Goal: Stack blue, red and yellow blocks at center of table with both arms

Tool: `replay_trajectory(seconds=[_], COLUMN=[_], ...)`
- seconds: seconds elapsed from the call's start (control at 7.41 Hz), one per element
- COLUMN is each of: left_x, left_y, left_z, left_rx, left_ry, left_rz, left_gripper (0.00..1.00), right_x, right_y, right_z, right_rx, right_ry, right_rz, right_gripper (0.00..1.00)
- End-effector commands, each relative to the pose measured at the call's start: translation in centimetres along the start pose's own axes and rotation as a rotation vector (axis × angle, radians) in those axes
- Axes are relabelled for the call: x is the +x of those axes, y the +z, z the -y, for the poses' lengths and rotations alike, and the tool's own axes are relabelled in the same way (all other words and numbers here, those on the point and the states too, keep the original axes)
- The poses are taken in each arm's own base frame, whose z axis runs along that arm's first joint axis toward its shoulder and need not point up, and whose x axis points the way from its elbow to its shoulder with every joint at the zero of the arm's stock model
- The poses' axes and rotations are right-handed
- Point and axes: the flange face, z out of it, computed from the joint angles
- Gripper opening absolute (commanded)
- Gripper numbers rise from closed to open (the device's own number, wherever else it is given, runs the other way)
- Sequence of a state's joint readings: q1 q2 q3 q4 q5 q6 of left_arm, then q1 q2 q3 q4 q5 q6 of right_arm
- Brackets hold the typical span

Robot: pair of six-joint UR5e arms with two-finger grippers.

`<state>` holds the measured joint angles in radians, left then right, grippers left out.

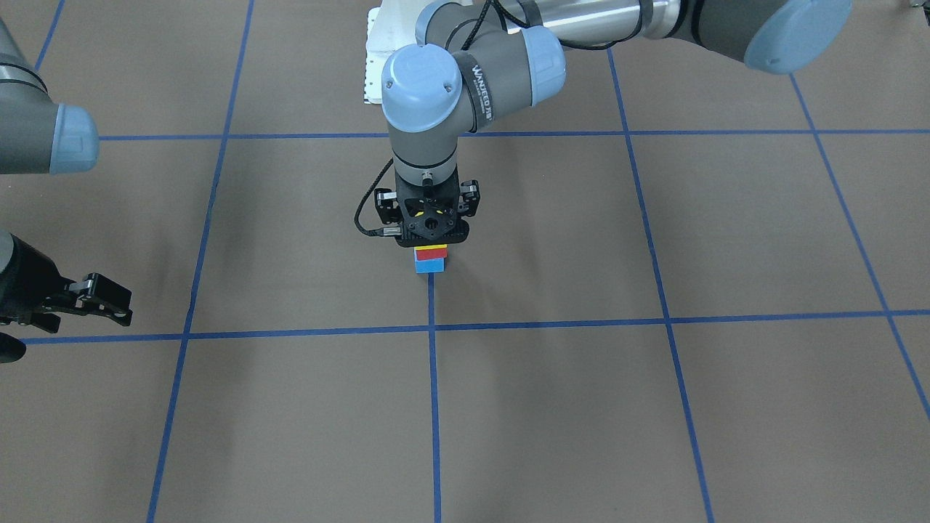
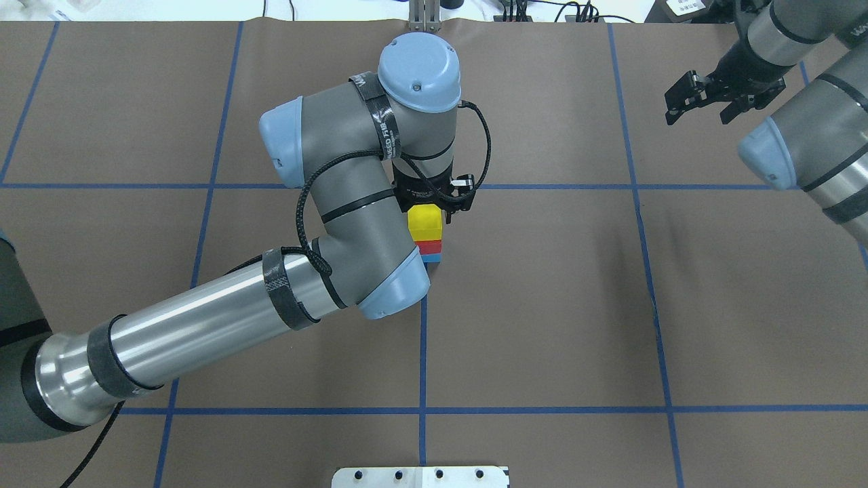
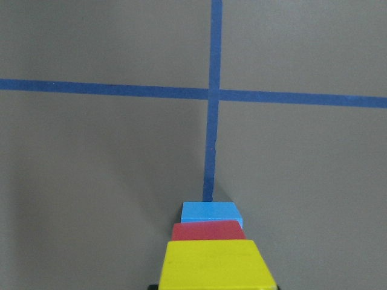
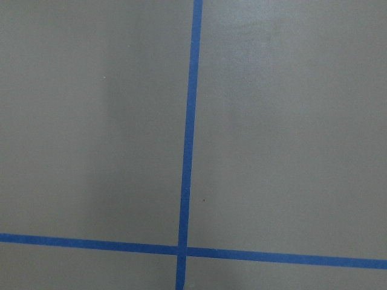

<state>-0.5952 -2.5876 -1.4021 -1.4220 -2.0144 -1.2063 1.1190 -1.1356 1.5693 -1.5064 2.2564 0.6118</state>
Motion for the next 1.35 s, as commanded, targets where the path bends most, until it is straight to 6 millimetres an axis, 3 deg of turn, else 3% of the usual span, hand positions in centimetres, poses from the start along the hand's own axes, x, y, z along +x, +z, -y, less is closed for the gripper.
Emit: replay_trajectory(seconds=[0.0, 0.13, 0.27, 0.4, 0.54, 0.67, 0.81, 0.94, 1.08, 1.21], left_x=[-0.1, 0.1, 0.1, -1.0, -3.4, -8.1, -15.6, -25.4, -34.9, -45.3], left_y=[-0.5, -0.9, -2.7, -6.4, -10.9, -14.0, -15.6, -16.6, -15.9, -16.6], left_z=[-0.3, -0.5, -0.9, -0.6, 0.1, 1.0, 2.4, 5.0, 7.2, 9.3], left_rx=[0.005, 0.004, 0.018, 0.043, 0.069, 0.074, 0.119, 0.157, 0.107, 0.099], left_ry=[-0.012, -0.008, 0.002, -0.003, 0.010, 0.076, 0.134, 0.147, 0.279, 0.303], left_rz=[-0.012, -0.019, -0.047, -0.054, -0.058, -0.034, -0.010, 0.034, 0.068, 0.115], left_gripper=[1.00, 1.00, 1.00, 1.00, 1.00, 1.00, 1.00, 1.00, 1.00, 1.00], right_x=[0.3, 0.3, 0.3, 0.5, 1.0, 1.5, 2.3, 3.3, 3.9, 4.3], right_y=[-0.1, -0.1, -0.3, -0.5, -0.9, -1.2, -1.0, -1.0, -0.8, -0.5], right_z=[0.1, 0.1, 0.2, 0.2, 0.4, 0.6, 0.4, 0.2, 0.2, 0.7], right_rx=[0.001, 0.001, 0.003, 0.005, 0.010, 0.014, 0.013, 0.015, 0.022, 0.056], right_ry=[0.003, 0.004, 0.003, 0.004, -0.010, -0.014, -0.024, -0.016, 0.002, -0.005], right_rz=[-0.001, 0.000, 0.002, 0.002, 0.003, 0.001, -0.007, -0.014, -0.032, -0.089], right_gripper=[0.99, 0.99, 0.99, 0.99, 0.99, 0.99, 0.99, 0.99, 0.99, 0.99])
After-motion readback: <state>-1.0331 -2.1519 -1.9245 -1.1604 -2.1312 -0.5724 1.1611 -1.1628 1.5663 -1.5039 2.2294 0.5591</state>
